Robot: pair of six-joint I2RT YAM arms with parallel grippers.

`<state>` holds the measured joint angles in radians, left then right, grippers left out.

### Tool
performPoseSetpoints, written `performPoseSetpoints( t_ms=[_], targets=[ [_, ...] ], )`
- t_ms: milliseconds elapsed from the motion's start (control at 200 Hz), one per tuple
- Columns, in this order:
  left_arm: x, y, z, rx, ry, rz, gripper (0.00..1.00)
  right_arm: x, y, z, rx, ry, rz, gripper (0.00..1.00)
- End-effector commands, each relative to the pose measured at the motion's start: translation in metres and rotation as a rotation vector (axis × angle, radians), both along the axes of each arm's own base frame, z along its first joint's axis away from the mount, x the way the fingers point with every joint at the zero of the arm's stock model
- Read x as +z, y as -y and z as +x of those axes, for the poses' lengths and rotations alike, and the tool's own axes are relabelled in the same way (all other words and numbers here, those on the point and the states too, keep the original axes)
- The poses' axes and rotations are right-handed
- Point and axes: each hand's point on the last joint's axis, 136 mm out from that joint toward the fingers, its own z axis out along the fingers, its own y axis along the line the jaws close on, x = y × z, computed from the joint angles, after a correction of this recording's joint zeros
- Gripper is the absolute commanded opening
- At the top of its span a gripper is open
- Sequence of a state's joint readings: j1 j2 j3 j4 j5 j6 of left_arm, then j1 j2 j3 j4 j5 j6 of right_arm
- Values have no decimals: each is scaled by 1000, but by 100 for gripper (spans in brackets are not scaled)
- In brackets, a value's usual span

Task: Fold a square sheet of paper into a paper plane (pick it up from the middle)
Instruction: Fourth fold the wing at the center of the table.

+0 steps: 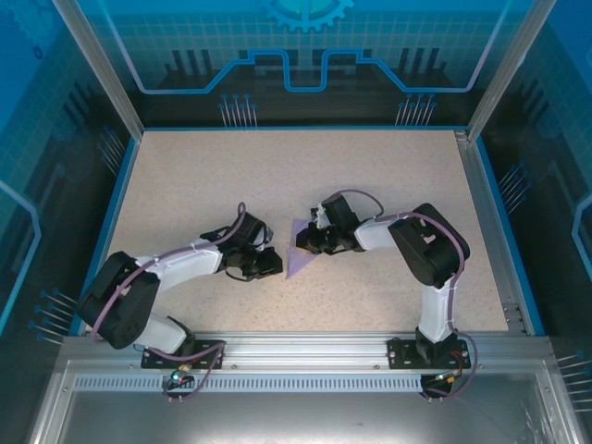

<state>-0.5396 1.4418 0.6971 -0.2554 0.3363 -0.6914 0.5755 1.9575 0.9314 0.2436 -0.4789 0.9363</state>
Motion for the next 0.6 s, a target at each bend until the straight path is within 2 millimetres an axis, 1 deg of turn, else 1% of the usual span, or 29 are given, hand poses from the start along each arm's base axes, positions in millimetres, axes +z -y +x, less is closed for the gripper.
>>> performPoseSetpoints(
  t_ms=[0, 65, 150, 285, 435, 515, 595],
  targets=[
    [26, 21, 13, 13, 19, -115, 20, -63, 38, -22, -66, -135, -216, 10],
    [31, 35, 18, -3, 12, -186, 21, -64, 39, -22, -67, -136, -217, 10],
    [28, 48, 21, -13, -5, -246, 21, -64, 39, -22, -67, -139, -214, 10],
    [24, 60, 27, -9, -17, -299, 22, -64, 39, -23, -67, -138, -215, 10],
    [9, 62, 35, 15, -27, -284, 22, -65, 39, -23, -66, -141, -213, 10],
    [-5, 57, 36, 26, -44, -237, 22, -65, 39, -24, -64, -143, -212, 10],
    [-20, 49, 32, 33, -67, -181, 21, -65, 39, -24, -62, -144, -212, 10]
  ],
)
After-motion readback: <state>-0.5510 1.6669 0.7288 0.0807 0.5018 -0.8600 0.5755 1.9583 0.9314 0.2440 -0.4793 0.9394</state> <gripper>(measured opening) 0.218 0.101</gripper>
